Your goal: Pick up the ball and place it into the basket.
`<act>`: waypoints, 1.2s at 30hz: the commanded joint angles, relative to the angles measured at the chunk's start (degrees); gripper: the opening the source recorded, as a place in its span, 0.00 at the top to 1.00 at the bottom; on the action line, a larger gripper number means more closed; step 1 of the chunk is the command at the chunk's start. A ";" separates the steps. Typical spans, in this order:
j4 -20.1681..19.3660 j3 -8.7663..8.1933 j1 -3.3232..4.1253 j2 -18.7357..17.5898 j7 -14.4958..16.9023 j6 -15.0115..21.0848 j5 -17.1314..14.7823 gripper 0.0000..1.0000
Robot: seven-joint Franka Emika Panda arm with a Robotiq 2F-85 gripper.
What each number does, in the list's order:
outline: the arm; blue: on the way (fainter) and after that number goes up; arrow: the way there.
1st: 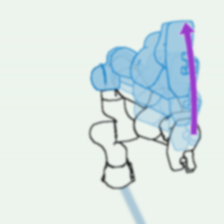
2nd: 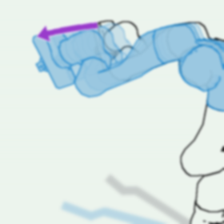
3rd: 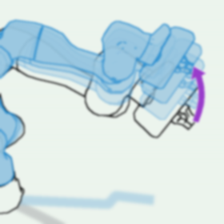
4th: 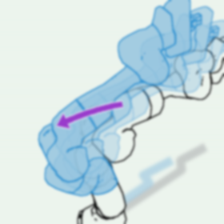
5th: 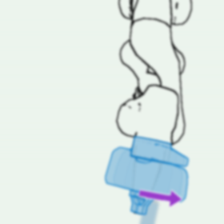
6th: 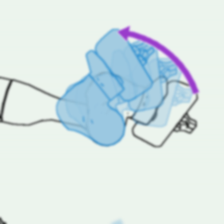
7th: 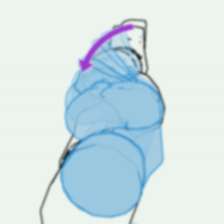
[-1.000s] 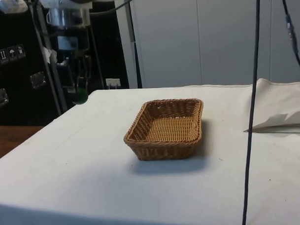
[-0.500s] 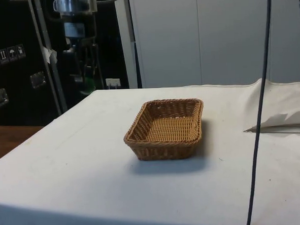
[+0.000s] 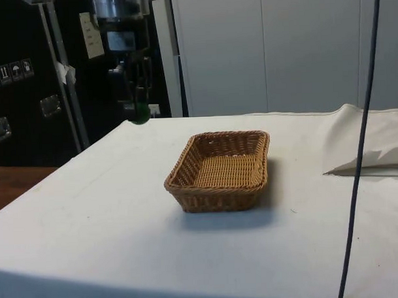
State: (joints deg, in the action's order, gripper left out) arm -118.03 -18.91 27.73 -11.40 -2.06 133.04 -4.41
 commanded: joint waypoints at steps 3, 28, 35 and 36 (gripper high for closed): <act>-2.06 0.00 0.29 1.09 -1.38 1.20 1.26 0.98; -18.45 2.23 0.11 5.67 -3.55 11.40 0.29 0.98; -22.46 2.81 0.06 5.10 -3.38 15.99 -0.86 0.98; -22.98 2.86 0.06 4.98 -3.38 16.56 -0.97 0.98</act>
State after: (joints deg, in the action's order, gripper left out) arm -140.49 -16.27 27.73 -6.19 -5.56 148.45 -4.53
